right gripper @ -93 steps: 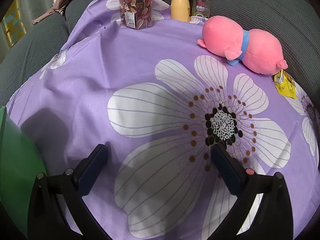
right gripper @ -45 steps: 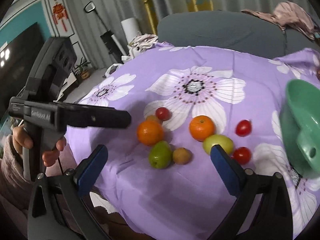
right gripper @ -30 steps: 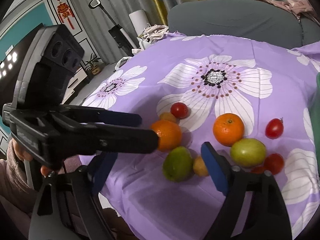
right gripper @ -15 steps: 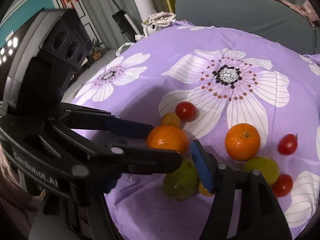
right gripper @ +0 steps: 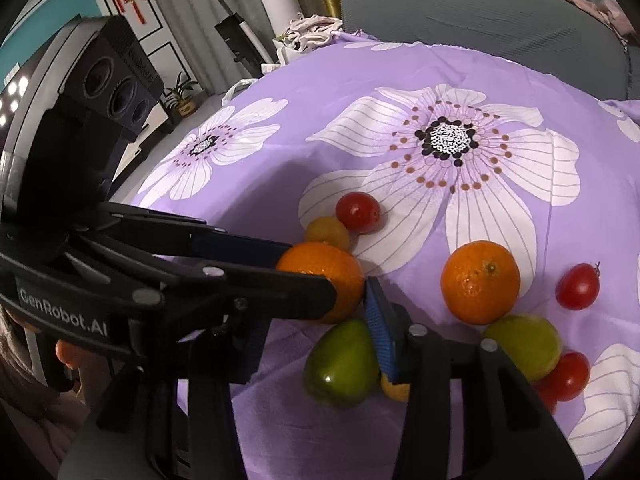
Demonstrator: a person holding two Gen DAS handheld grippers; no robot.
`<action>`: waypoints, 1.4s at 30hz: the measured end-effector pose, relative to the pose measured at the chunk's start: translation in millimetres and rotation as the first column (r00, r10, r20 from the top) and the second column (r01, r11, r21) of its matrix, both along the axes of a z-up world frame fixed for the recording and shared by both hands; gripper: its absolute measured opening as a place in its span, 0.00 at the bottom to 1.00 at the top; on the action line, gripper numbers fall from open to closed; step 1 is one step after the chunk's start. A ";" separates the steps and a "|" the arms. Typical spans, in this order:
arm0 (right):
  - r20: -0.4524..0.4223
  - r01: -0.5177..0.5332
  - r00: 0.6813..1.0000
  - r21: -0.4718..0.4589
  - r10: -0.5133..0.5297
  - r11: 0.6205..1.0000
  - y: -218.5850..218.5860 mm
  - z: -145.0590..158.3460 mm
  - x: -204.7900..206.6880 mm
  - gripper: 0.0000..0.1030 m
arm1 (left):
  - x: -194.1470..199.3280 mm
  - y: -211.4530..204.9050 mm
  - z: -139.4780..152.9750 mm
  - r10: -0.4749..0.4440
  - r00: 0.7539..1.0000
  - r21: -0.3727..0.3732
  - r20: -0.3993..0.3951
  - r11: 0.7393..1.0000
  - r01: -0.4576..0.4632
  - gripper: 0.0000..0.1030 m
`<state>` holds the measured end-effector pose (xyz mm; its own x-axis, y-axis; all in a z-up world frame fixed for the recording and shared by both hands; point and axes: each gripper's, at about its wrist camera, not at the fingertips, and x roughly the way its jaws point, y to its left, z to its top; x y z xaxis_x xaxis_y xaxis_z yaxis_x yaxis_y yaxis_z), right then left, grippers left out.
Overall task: Organize fruits
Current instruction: 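Close the right gripper on the large orange, then carry the orange with the right gripper over the green bowl and release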
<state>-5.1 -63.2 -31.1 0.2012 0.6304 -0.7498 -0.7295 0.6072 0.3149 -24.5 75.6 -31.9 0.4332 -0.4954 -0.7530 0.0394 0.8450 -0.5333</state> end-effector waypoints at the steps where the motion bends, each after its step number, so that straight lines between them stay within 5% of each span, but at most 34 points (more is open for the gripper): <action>1: 0.006 0.004 1.000 0.001 -0.004 1.000 -0.1 0.5 -1.0 0.44 | 0.3 -0.6 0.4 0.001 1.000 -0.004 0.002 1.000 -0.001 0.44; 26: 0.128 0.145 0.977 0.186 -0.171 0.972 -64.4 46.7 1.2 0.44 | 21.1 -67.7 66.7 -0.095 0.985 0.132 0.146 0.988 0.076 0.44; 42: 0.206 0.329 0.892 0.314 -0.402 0.891 -148.5 82.0 16.9 0.44 | 59.7 -154.1 113.0 -0.279 0.922 0.213 0.269 0.951 0.226 0.44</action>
